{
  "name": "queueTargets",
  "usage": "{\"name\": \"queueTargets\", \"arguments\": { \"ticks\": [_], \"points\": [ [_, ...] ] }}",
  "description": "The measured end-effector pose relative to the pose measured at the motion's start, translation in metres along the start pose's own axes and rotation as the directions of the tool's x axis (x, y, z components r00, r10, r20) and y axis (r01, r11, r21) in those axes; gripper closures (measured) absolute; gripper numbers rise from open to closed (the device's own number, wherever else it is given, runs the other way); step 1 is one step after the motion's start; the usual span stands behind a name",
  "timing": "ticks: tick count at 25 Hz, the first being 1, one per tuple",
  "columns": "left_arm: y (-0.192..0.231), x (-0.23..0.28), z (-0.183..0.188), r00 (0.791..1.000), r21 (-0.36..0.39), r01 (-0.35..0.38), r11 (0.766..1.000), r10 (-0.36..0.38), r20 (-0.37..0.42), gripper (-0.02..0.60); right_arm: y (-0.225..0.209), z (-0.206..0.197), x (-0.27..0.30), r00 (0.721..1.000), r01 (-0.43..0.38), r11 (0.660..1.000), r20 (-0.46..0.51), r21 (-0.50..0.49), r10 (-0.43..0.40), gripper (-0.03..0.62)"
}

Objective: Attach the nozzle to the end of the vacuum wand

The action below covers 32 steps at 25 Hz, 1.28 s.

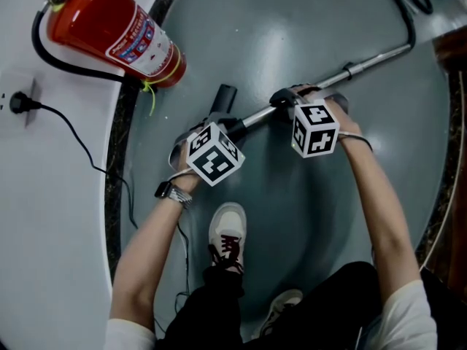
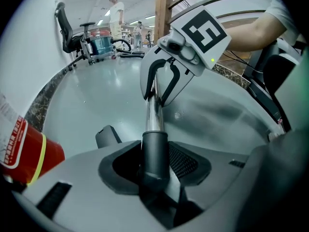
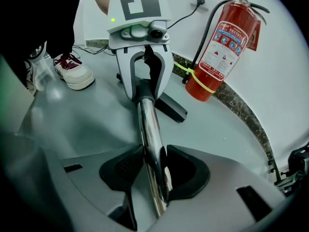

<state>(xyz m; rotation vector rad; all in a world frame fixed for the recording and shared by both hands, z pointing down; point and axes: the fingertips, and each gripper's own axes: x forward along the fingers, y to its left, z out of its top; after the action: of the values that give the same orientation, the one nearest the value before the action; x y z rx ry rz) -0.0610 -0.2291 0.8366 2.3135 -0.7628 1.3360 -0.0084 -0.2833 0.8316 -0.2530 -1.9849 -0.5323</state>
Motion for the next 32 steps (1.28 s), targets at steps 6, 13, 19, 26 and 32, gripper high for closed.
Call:
{"name": "queueTargets", "arguments": {
  "ticks": [6, 13, 19, 26, 32],
  "points": [
    [-0.002, 0.000, 0.000, 0.999, 0.116, -0.031, 0.993, 0.036, -0.041, 0.407, 0.002, 0.000, 0.004, 1.000, -0.010, 1.000, -0.018, -0.014, 0.010, 0.431],
    [-0.001, 0.003, 0.000, 0.996, 0.202, -0.075, 0.977, 0.083, -0.029, 0.410, 0.003, -0.001, 0.008, 0.999, -0.020, 1.000, -0.027, -0.019, 0.019, 0.434],
    [0.007, 0.000, 0.002, 0.988, 0.252, -0.149, 0.956, 0.154, -0.001, 0.410, -0.006, 0.001, 0.006, 1.000, 0.002, 1.000, -0.018, -0.011, -0.002, 0.434],
    [0.008, 0.000, 0.002, 0.989, 0.236, -0.147, 0.961, 0.150, 0.004, 0.411, -0.007, 0.002, 0.007, 1.000, 0.007, 1.000, -0.016, -0.009, -0.007, 0.434],
    [0.008, 0.001, 0.004, 0.993, 0.216, -0.112, 0.970, 0.116, -0.007, 0.416, -0.005, 0.003, 0.009, 1.000, 0.005, 1.000, -0.023, -0.018, -0.006, 0.434]
  ]
}}
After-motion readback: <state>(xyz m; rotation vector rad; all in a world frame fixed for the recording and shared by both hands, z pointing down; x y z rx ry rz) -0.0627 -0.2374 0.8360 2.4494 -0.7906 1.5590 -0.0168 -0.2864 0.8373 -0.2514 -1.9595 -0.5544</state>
